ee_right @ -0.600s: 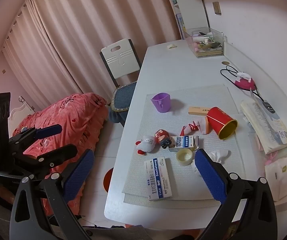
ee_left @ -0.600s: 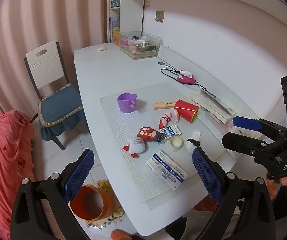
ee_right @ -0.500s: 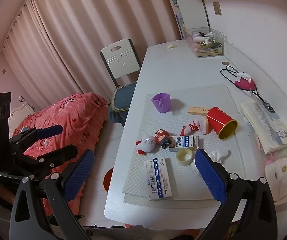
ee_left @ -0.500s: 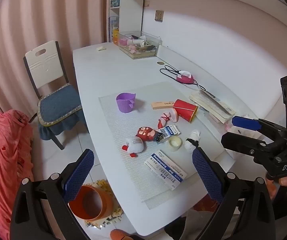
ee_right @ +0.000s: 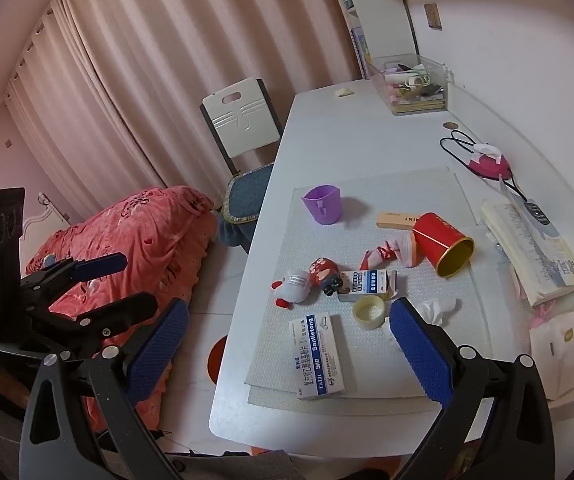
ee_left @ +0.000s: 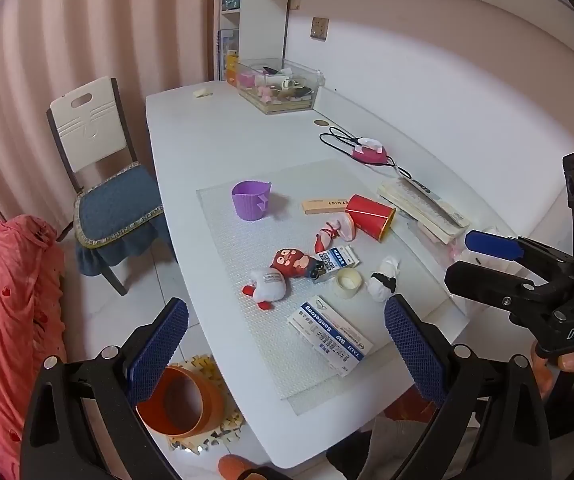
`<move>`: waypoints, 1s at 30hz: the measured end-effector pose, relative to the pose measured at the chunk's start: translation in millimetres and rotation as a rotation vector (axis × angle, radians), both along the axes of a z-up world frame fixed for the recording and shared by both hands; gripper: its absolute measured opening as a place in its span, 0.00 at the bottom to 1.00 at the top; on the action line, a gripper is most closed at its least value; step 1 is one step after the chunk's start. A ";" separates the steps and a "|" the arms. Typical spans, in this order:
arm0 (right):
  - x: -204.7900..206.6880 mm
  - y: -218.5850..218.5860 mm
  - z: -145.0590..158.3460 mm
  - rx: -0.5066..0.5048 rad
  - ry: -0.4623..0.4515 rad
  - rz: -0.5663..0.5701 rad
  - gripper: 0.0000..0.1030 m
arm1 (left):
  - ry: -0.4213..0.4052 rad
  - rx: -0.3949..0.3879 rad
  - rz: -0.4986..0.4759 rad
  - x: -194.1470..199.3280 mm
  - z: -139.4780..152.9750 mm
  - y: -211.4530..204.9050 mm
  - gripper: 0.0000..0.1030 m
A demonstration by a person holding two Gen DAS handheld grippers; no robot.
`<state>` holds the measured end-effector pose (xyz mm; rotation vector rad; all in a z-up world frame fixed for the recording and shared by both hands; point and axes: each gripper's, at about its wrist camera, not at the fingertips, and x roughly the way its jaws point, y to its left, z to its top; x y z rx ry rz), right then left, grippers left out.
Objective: Collect trash
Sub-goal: 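Move both tools toward the white plush toy and white sock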
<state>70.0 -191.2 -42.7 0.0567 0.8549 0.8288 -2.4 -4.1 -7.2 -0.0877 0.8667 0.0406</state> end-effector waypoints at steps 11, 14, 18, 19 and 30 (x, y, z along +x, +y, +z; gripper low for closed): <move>1.1 0.8 -0.7 0.001 0.003 -0.004 0.96 | 0.026 0.007 -0.001 0.2 -3.1 -2.4 0.94; 0.4 -1.5 -3.1 0.002 0.001 -0.003 0.96 | 0.034 0.013 -0.005 0.4 -4.2 -2.1 0.94; -0.7 -1.0 -3.7 -0.001 -0.001 -0.002 0.96 | 0.043 0.008 0.002 0.5 -6.3 0.1 0.94; -0.5 -0.9 -3.8 -0.002 -0.001 -0.003 0.96 | 0.047 0.011 0.004 1.5 -6.3 0.5 0.94; 8.1 -8.0 -13.3 -0.013 0.048 -0.037 0.96 | 0.078 -0.021 -0.034 8.8 -15.8 3.4 0.94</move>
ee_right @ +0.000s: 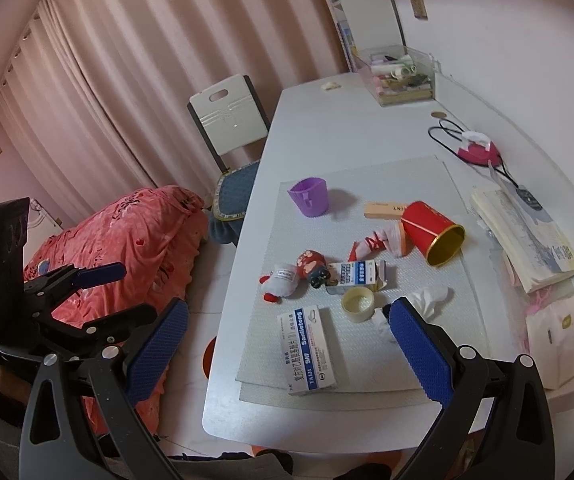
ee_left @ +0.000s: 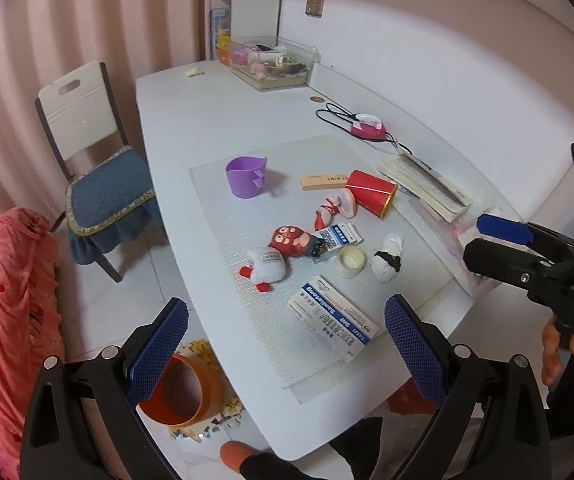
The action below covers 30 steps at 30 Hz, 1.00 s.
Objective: Collect trash
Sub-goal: 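Move both tools toward the white plush toy and white sock, then grasp the white plush toy with the left tool while the right tool grasps the white sock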
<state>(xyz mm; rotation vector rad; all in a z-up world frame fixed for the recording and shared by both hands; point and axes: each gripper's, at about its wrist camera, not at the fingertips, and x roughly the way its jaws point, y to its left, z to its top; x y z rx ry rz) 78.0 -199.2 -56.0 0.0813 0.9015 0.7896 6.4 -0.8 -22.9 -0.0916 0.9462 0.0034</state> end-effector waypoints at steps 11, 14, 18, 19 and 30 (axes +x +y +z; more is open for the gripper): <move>16.2 -2.5 -21.9 -0.042 0.042 -0.011 0.96 | 0.035 -0.102 -0.010 19.2 -19.5 13.4 0.94; 23.9 -3.9 -30.2 -0.053 0.050 -0.015 0.96 | 0.072 -0.092 -0.016 28.1 -32.6 15.8 0.94; 35.1 -0.9 -44.6 -0.076 0.063 -0.007 0.96 | 0.120 -0.096 -0.038 45.9 -54.7 20.2 0.94; 37.8 0.8 -48.7 -0.088 0.065 -0.004 0.96 | 0.130 -0.099 -0.044 48.4 -58.9 21.7 0.94; 71.1 13.5 -91.2 -0.121 0.120 0.000 0.86 | 0.175 -0.084 -0.075 89.7 -98.1 34.6 0.94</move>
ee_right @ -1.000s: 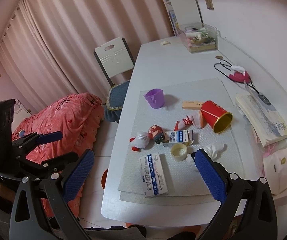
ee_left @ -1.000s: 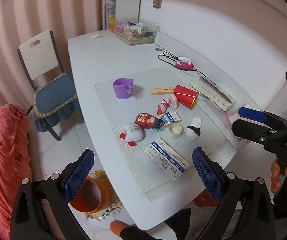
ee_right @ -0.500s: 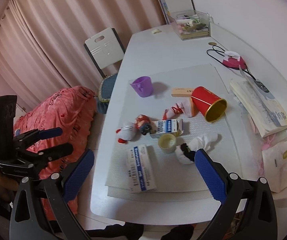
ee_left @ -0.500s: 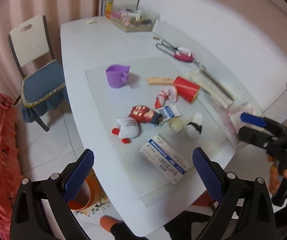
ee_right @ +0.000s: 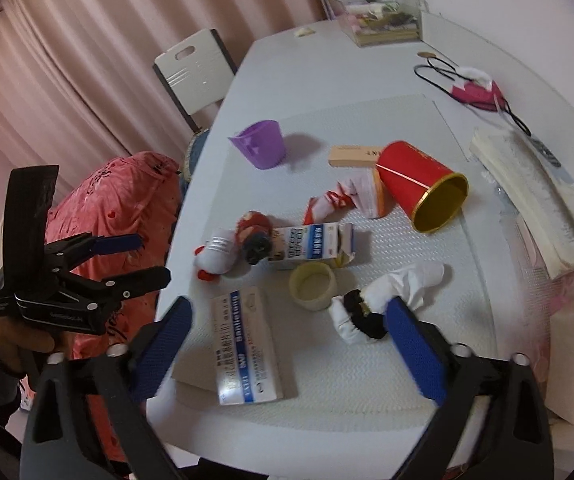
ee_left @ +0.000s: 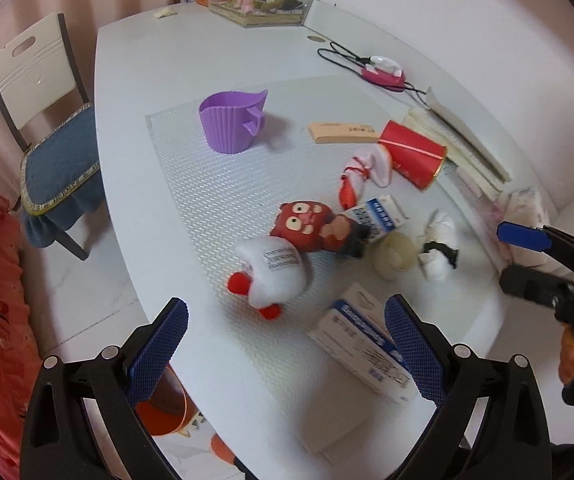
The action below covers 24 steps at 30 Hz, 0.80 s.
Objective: Collect trash
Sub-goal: 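Grasp the white plush toy with the left tool while the right tool grasps the white sock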
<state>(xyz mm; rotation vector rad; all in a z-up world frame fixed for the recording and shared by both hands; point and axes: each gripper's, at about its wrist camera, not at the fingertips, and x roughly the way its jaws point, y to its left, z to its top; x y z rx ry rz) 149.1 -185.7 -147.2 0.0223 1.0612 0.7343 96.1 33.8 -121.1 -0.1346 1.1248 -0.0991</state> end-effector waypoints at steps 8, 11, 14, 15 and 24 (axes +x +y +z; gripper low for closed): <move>13.8 0.0 -25.7 -0.062 0.003 -0.026 0.86 | 0.032 -0.003 -0.043 16.8 -21.4 5.8 0.72; 15.9 -1.3 -34.3 -0.064 0.014 -0.037 0.86 | 0.054 0.002 -0.063 23.5 -31.6 6.1 0.71; 19.1 -1.0 -45.7 -0.079 0.025 -0.050 0.86 | 0.052 -0.025 -0.080 28.6 -36.5 6.3 0.71; 21.3 -0.7 -49.0 -0.080 0.031 -0.053 0.86 | 0.056 -0.027 -0.086 30.2 -38.5 6.0 0.71; 32.6 3.0 -71.6 -0.120 0.054 -0.069 0.75 | 0.076 -0.036 -0.149 41.3 -54.1 -0.9 0.71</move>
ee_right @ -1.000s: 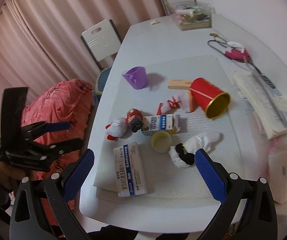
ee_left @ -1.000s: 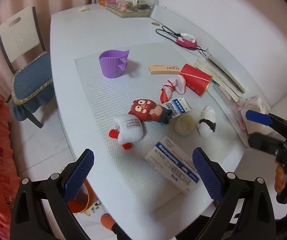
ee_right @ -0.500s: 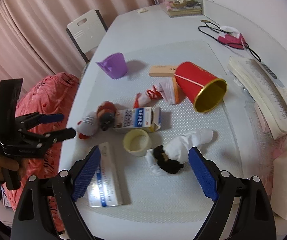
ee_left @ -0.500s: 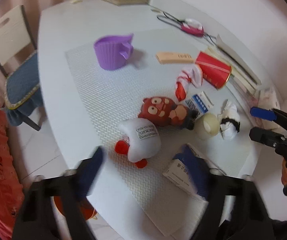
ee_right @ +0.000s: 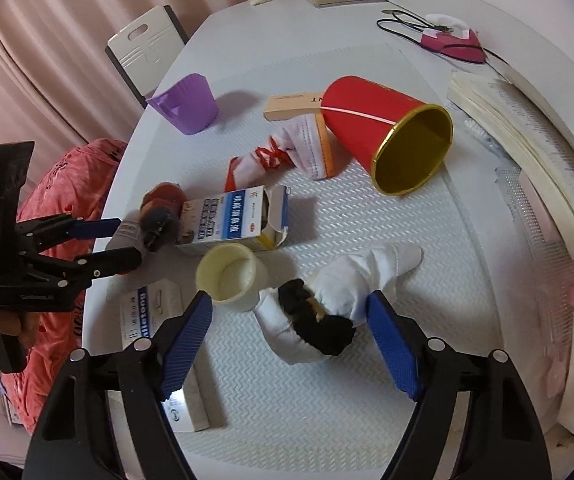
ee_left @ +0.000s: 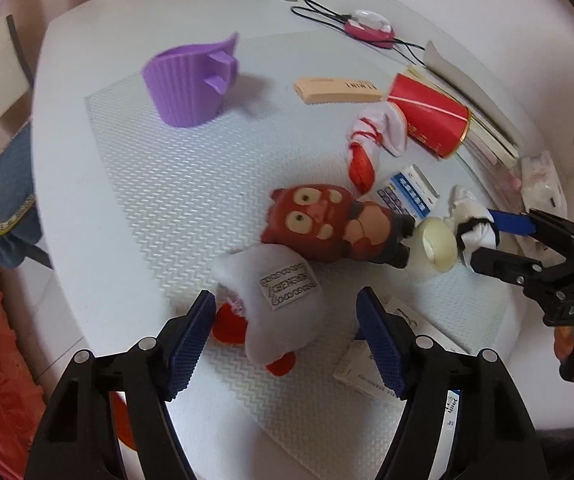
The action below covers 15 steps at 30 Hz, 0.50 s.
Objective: Collect trash
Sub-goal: 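Grasp the white plush toy with the left tool while the right tool grasps the white sock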
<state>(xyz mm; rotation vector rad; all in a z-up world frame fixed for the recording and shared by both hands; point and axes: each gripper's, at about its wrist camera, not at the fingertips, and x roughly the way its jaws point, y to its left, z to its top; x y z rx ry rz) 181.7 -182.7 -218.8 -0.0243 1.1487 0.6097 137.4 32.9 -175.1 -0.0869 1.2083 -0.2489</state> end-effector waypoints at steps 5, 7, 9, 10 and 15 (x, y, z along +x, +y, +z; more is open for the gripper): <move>1.4 -4.9 -11.5 -0.037 0.002 -0.012 0.61 | -0.015 0.001 -0.006 1.3 -4.5 -3.4 0.67; 1.2 -9.3 -11.4 -0.045 -0.012 -0.020 0.48 | -0.018 0.002 0.006 2.9 -3.7 -1.4 0.58; 2.5 -15.0 -11.7 -0.034 -0.012 -0.027 0.42 | -0.022 0.015 0.015 3.9 -3.9 0.7 0.49; 2.9 -17.1 -12.0 -0.024 -0.009 -0.025 0.41 | -0.024 0.018 0.012 3.7 -3.8 2.0 0.48; -0.7 -16.2 -7.0 -0.028 -0.028 0.008 0.39 | -0.026 0.025 0.009 2.2 -3.1 1.5 0.41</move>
